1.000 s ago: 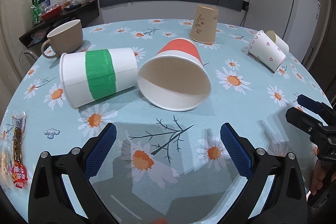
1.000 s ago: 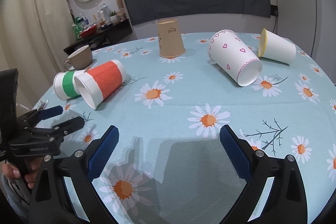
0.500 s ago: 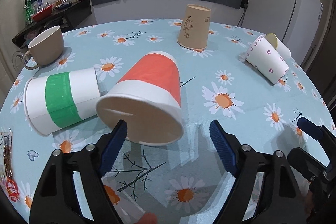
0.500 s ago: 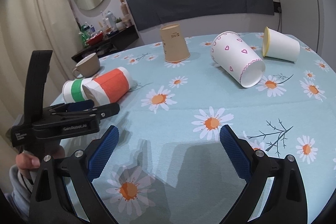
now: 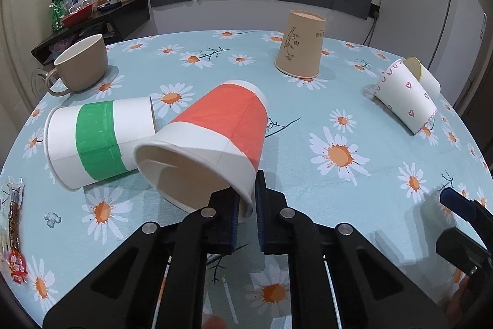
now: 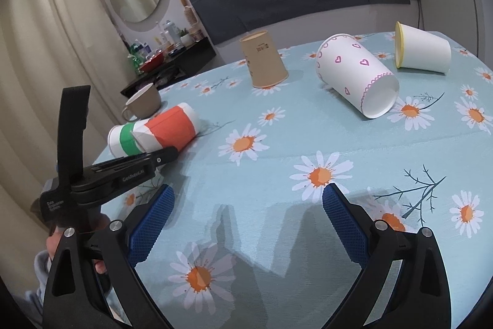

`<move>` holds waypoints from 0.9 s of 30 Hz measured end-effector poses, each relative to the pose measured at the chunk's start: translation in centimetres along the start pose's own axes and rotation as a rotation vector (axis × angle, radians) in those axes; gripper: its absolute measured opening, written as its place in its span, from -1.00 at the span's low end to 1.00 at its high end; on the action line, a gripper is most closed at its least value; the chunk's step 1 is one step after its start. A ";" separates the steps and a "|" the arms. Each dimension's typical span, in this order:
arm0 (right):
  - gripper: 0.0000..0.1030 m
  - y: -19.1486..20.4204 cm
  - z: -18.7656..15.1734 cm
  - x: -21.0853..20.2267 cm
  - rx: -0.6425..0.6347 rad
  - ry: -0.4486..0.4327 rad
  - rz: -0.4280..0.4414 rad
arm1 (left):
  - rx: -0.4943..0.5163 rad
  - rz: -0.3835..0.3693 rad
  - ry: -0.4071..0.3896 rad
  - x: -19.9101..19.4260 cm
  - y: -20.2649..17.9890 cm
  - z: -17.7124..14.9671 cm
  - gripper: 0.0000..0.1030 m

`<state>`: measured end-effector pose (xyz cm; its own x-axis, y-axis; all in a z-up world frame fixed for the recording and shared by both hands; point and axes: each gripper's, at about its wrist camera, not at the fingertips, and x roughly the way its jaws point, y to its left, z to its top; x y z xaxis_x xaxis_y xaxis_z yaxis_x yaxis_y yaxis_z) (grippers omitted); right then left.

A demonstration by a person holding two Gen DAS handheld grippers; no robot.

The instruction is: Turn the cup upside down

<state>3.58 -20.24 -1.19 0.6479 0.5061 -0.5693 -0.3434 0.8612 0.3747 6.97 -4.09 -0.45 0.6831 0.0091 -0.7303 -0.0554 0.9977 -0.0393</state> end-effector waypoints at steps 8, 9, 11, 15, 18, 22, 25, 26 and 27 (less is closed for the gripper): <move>0.80 -1.0 0.1 0.3 0.062 0.015 0.015 | 0.064 -0.064 0.013 -2.8 -1.0 -2.9 -0.80; 0.80 -1.2 0.2 0.3 0.070 0.017 0.015 | 0.071 -0.072 0.012 -3.1 -1.2 -3.3 -0.80; 0.80 -1.3 0.2 0.4 0.082 0.016 0.008 | 0.093 -0.084 0.009 -3.9 -1.6 -4.2 -0.80; 0.80 -1.4 0.1 0.4 0.080 0.015 -0.017 | 0.146 -0.100 -0.002 -5.0 -2.6 -5.6 -0.80; 0.80 -1.1 0.1 0.5 0.063 0.019 -0.034 | 0.157 -0.120 -0.015 -5.8 -3.1 -6.5 -0.80; 0.80 -0.6 0.0 0.7 0.037 0.024 -0.061 | 0.175 -0.147 -0.019 -6.5 -3.5 -7.1 0.12; 0.80 -0.3 0.0 1.0 0.019 0.041 -0.085 | 0.184 -0.148 -0.054 -7.5 -3.2 -7.3 0.33; 0.80 -0.2 0.0 1.2 0.013 0.050 -0.088 | 0.186 -0.150 -0.060 -7.9 -3.0 -7.3 0.38; 0.80 -0.1 0.0 1.4 0.006 0.066 -0.080 | 0.185 -0.151 -0.065 -8.1 -2.7 -7.3 0.55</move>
<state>4.53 -19.63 -2.04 0.6268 0.4374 -0.6448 -0.2880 0.8990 0.3299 -3.79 -7.38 0.61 0.7192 -0.1423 -0.6801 0.1809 0.9834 -0.0145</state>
